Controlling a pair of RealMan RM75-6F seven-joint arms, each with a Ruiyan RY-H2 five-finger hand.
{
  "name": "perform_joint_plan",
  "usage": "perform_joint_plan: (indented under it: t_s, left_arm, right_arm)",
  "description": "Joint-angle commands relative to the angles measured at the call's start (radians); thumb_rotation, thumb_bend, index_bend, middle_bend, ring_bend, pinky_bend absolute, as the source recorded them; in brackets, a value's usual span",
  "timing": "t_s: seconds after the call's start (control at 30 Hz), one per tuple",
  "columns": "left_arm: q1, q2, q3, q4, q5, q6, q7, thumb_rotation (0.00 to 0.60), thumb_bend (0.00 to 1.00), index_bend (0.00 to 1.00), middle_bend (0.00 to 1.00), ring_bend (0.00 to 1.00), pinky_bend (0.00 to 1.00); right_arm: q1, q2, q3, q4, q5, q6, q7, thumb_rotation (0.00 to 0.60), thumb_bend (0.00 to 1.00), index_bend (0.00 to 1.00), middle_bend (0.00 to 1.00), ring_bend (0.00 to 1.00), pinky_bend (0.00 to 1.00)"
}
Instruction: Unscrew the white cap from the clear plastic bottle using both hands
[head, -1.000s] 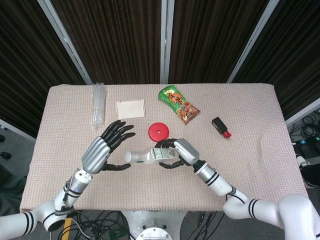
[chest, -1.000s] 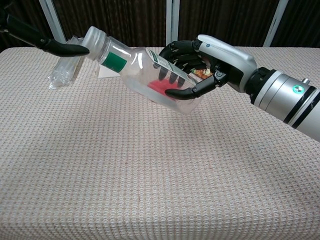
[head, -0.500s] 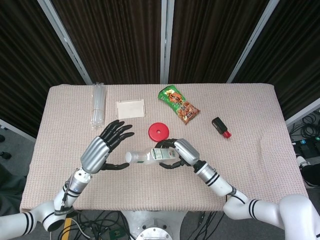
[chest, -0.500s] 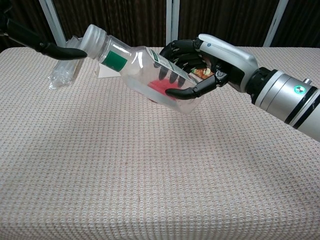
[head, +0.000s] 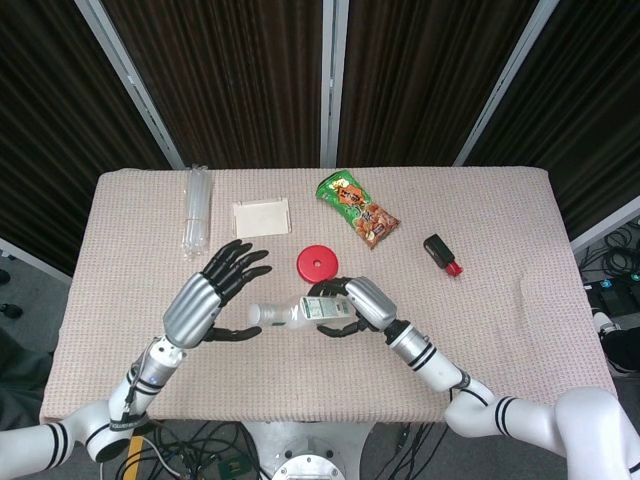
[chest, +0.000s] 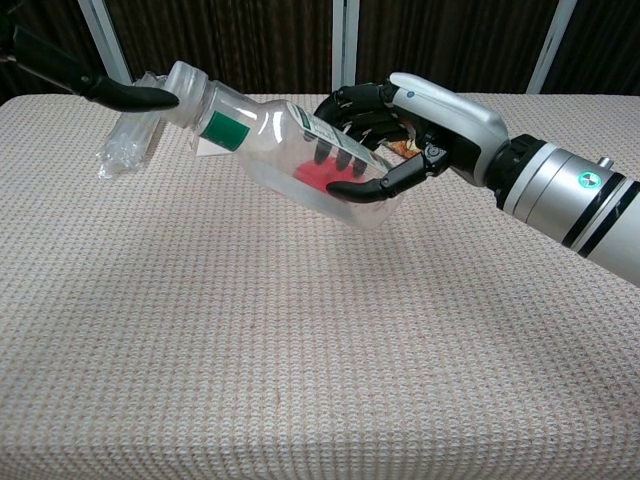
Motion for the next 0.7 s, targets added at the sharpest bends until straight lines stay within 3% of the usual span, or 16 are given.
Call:
perform_joint_plan:
  t_s: [0.03, 0.7]
  left_arm:
    - [0.002, 0.001, 0.005, 0.002, -0.002, -0.002, 0.002, 0.600, 0.00, 0.16, 0.09, 0.00, 0.00]
    - [0.001, 0.000, 0.008, 0.000, 0.001, 0.007, 0.014, 0.600, 0.00, 0.16, 0.09, 0.00, 0.00]
  right_arm:
    - [-0.002, 0.002, 0.001, 0.001, 0.001, 0.005, 0.003, 0.600, 0.41, 0.58, 0.54, 0.42, 0.49]
    - [-0.005, -0.013, -0.009, 0.010, -0.002, 0.006, -0.011, 0.600, 0.41, 0.58, 0.54, 0.42, 0.49]
